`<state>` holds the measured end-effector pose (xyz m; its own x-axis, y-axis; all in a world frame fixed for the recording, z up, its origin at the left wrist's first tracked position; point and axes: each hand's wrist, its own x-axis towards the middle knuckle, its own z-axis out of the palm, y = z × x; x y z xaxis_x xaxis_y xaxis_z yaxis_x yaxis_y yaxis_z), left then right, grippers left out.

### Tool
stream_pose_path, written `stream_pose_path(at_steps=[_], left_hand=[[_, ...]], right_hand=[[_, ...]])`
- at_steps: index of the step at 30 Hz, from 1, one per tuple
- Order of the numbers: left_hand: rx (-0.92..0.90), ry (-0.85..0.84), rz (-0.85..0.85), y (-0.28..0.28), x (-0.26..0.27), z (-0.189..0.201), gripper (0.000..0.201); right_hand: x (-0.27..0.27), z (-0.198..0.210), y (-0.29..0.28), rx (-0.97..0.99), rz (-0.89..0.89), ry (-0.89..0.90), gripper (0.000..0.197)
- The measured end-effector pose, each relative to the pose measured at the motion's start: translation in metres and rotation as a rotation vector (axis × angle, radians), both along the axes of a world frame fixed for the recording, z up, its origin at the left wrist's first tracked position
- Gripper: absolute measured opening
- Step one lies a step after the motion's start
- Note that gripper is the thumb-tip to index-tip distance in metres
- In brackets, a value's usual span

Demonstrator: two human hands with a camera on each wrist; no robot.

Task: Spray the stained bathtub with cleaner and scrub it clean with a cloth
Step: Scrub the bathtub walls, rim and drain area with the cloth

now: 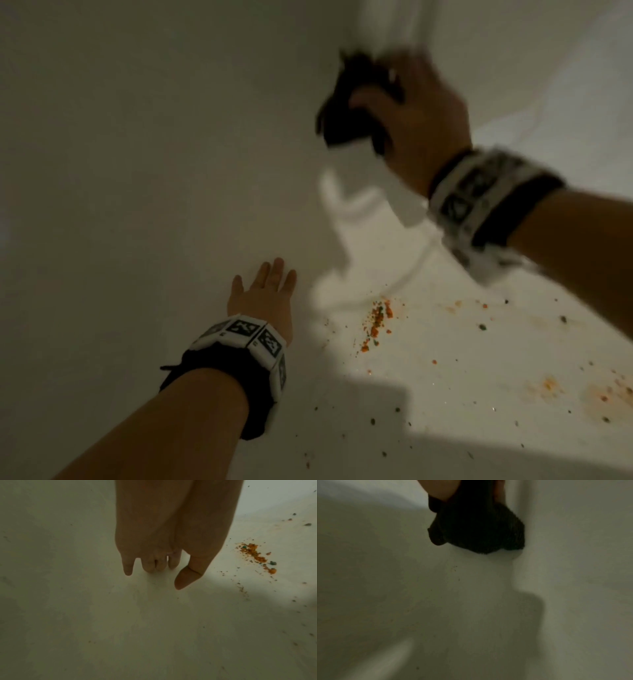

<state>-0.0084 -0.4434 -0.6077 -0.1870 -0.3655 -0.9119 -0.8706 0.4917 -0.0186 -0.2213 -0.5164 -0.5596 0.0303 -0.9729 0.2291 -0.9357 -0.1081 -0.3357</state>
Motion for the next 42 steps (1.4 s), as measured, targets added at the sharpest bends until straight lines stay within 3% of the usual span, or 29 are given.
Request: stream_pose_path(at_steps=[2, 3, 4, 7, 9, 13, 15, 18, 21, 22, 24, 25, 26, 28, 30, 35, 38, 40, 42], left_hand=[[-0.003, 0.000, -0.015, 0.000, 0.001, 0.000, 0.071], [-0.011, 0.004, -0.016, -0.001, 0.002, 0.000, 0.070], [-0.014, 0.008, -0.016, -0.002, 0.002, 0.000, 0.070], [0.010, -0.005, -0.011, -0.005, 0.002, 0.004, 0.069], [0.033, -0.009, -0.020, -0.006, 0.001, 0.004, 0.068], [0.022, 0.013, -0.039, -0.003, 0.005, 0.000, 0.066], [0.011, 0.013, -0.046, -0.002, 0.007, -0.001, 0.067], [0.039, 0.003, -0.039, -0.006, 0.004, 0.002, 0.067], [0.046, -0.015, -0.049, -0.008, 0.001, 0.003, 0.067], [0.042, -0.018, -0.050, -0.007, 0.000, 0.003, 0.065], [0.033, -0.019, -0.051, -0.005, 0.000, 0.004, 0.064], [0.031, -0.018, -0.050, -0.005, 0.001, 0.003, 0.065], [0.031, -0.018, -0.050, -0.004, 0.001, 0.003, 0.068], [0.029, -0.019, -0.055, -0.004, 0.002, 0.003, 0.072], [0.037, -0.024, -0.061, -0.006, 0.002, 0.004, 0.075], [0.048, -0.026, -0.075, -0.009, 0.002, 0.004, 0.072], [0.056, -0.024, -0.078, -0.009, 0.002, 0.004, 0.072], [0.046, -0.021, -0.076, -0.007, 0.004, 0.002, 0.072], [0.026, -0.001, -0.076, -0.003, 0.007, 0.001, 0.074]], right_hand=[[0.007, 0.032, -0.040, -0.088, -0.046, -0.292, 0.034], [0.010, 0.036, -0.058, -0.076, -0.010, -0.315, 0.030], [0.014, 0.033, -0.066, -0.051, 0.047, -0.224, 0.027], [0.022, 0.006, -0.064, 0.168, 0.221, 0.307, 0.022], [0.012, -0.032, -0.038, 0.224, 0.258, 0.673, 0.019], [0.018, -0.075, 0.032, 0.423, 0.306, 0.469, 0.052], [0.028, -0.077, 0.076, 0.552, 0.392, 0.428, 0.063], [0.028, -0.073, 0.120, 0.626, 0.599, 0.416, 0.064], [0.023, -0.065, 0.125, 0.672, 0.761, 0.401, 0.053], [0.021, -0.061, 0.117, 0.627, 0.709, 0.350, 0.047], [0.017, -0.050, 0.088, 0.546, 0.374, 0.112, 0.037], [0.010, -0.052, 0.074, 0.519, 0.215, 0.083, 0.038], [0.005, -0.054, 0.062, 0.535, 0.117, 0.107, 0.041], [0.003, -0.060, 0.048, 0.606, 0.099, 0.235, 0.049], [0.018, -0.064, 0.055, 0.673, 0.182, 0.285, 0.057], [0.024, -0.079, 0.155, 0.541, 0.743, 0.516, 0.050], [-0.005, -0.073, 0.205, 0.693, 0.971, 0.494, 0.058], [-0.016, -0.064, 0.212, 0.767, 1.024, 0.489, 0.058], [-0.017, -0.058, 0.199, 0.708, 0.880, 0.377, 0.058]])
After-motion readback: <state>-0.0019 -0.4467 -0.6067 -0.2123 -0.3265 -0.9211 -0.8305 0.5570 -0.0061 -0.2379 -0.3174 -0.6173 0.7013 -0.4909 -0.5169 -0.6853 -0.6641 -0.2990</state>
